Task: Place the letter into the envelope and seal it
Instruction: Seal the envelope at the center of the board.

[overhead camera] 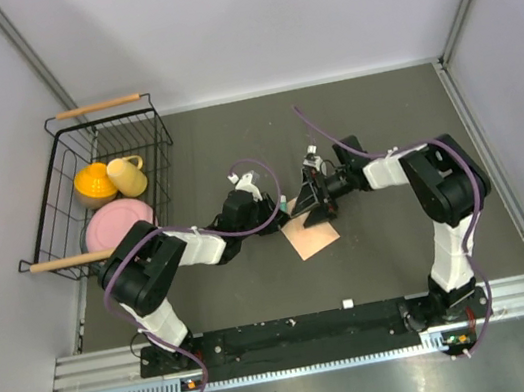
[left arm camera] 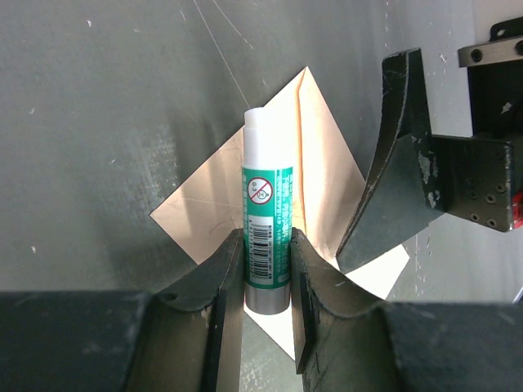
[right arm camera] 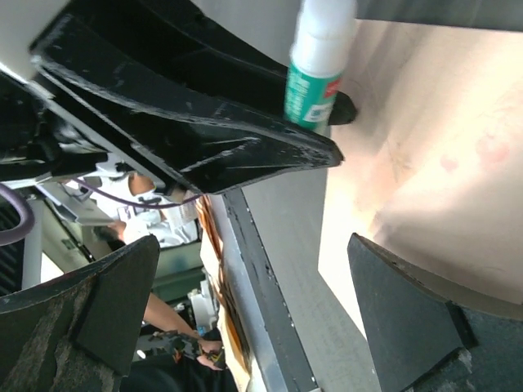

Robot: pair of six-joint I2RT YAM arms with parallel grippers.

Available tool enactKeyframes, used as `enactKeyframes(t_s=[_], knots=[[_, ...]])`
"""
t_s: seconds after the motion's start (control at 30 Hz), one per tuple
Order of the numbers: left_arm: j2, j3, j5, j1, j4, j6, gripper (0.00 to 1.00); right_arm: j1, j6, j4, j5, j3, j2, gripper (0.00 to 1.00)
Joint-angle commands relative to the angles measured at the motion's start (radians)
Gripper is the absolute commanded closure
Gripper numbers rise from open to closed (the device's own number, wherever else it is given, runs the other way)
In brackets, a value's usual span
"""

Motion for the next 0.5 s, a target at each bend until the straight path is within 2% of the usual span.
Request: enactKeyframes(t_s=[0.0,0.23,0.47], knots=[[0.017,0.021,-0.003,0.005,-0.001,0.01,1.0,0.01,-0.087,-0.053,0.047,-0.009,0.041,0.01],[0.01,0.012,-0.006,0.007,-0.002,0.011,1.0,-0.007,-0.102,-0.09,0.044,0.006,0.138,0.02],[0.01,0.012,0.001,0.008,0.005,0.01,1.0,-0.002,-0.098,-0.071,-0.016,0.037,0.049,0.03]])
